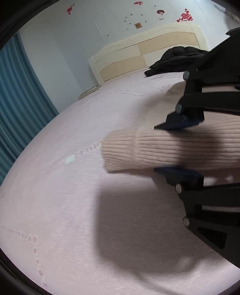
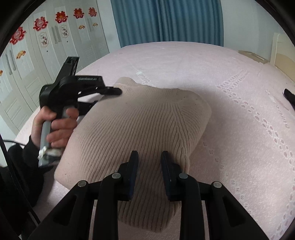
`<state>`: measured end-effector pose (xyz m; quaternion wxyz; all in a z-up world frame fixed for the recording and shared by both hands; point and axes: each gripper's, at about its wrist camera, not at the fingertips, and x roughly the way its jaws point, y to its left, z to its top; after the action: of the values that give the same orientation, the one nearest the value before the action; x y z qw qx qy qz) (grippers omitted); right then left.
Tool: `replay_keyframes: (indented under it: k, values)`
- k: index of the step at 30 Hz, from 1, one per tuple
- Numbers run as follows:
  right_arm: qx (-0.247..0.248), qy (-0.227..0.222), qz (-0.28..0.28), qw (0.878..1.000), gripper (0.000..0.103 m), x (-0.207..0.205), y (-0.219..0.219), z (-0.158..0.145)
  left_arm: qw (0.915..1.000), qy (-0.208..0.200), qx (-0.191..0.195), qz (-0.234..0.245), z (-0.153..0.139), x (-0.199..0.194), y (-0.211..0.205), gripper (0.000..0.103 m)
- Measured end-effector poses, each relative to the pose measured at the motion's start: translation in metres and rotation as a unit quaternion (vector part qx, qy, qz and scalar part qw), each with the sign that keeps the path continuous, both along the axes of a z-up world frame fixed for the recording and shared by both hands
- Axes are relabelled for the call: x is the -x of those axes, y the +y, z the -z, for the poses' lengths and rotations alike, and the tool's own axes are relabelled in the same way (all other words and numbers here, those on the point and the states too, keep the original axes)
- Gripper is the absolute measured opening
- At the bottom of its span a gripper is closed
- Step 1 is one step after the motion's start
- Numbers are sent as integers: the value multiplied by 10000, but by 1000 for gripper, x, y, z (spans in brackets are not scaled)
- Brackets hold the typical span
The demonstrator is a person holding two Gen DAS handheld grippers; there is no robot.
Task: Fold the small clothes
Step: 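Press the folded sweater flat with both tools, fingers open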
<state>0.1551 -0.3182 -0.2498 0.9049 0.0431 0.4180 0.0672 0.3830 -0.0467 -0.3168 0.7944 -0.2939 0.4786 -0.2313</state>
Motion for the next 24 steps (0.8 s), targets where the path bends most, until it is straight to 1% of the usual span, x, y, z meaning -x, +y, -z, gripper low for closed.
replay_keyframes:
  k: [2,4,7,9,13,15,18,20,24]
  values:
    - [48,-12,-5,10000,26,-1,2,0,10000,-44,-26,-16,0,-4,-3,26]
    - [13,-1,6,10000,26,-2,1,0,9998,-125,-179,-46,-3,0,-6,25]
    - [-210,25,61,9998,26,-4,-5,0,9964,-395,-751,-53,-17,9,-17,27]
    - [-350,0,101,9993,26,-4,-12,-2,9917,-526,-1175,-65,-30,19,-16,32]
    - [-576,-82,194,9981,25,-4,-22,-6,9827,-751,-1693,-14,-53,46,-22,34]
    - [-605,-142,210,9978,25,-2,-23,-9,9805,-817,-1788,-71,-61,59,-16,35]
    - [-653,-273,268,9971,25,0,-26,-18,9821,-776,-1710,-136,-67,76,-9,36]
    - [-685,-312,348,9966,25,-2,-29,-25,9816,-798,-1727,-150,-70,85,-8,36]
    - [-603,-225,587,9962,26,-26,-33,-35,9800,-964,-1742,-17,-74,83,-14,36]
